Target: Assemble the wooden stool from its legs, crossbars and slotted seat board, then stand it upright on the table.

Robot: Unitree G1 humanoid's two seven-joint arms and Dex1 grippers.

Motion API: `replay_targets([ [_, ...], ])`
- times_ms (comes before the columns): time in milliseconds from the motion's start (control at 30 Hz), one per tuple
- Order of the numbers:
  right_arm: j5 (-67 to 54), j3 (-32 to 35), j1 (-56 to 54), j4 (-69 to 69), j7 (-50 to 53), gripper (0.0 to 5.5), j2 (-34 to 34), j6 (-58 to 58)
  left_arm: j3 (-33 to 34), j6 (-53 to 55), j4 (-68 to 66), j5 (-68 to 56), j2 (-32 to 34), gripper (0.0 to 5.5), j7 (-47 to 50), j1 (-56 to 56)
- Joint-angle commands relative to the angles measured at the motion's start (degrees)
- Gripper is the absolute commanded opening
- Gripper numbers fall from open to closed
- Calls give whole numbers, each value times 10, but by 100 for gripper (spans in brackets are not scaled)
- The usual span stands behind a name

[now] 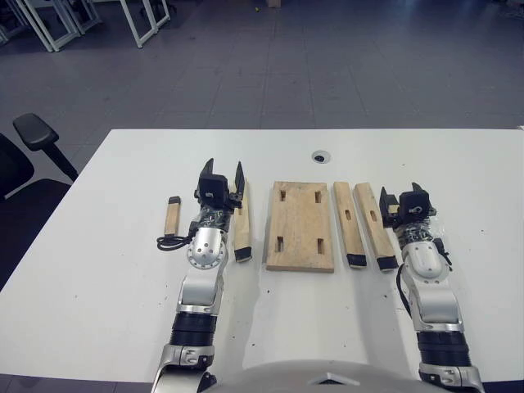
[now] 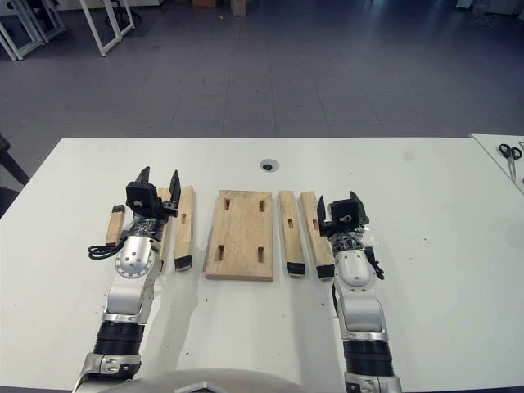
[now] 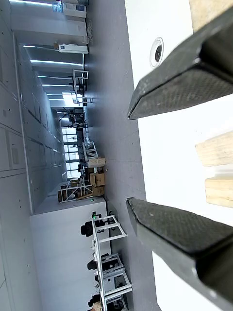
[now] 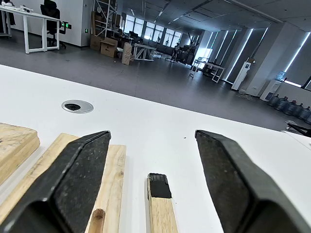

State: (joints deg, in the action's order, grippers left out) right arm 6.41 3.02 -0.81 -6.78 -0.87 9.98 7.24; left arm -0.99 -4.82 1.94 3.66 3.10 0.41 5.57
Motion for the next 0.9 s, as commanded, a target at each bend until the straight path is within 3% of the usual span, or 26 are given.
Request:
replay_targets([
  [33,-1,1,-3,-6,2,320,-2,2,-2,11,9,2,0,299,-2,-5],
  [900,-15,12,-12,-3,0,320,-6,10,-4,10,4,1,1,299,-1,0],
])
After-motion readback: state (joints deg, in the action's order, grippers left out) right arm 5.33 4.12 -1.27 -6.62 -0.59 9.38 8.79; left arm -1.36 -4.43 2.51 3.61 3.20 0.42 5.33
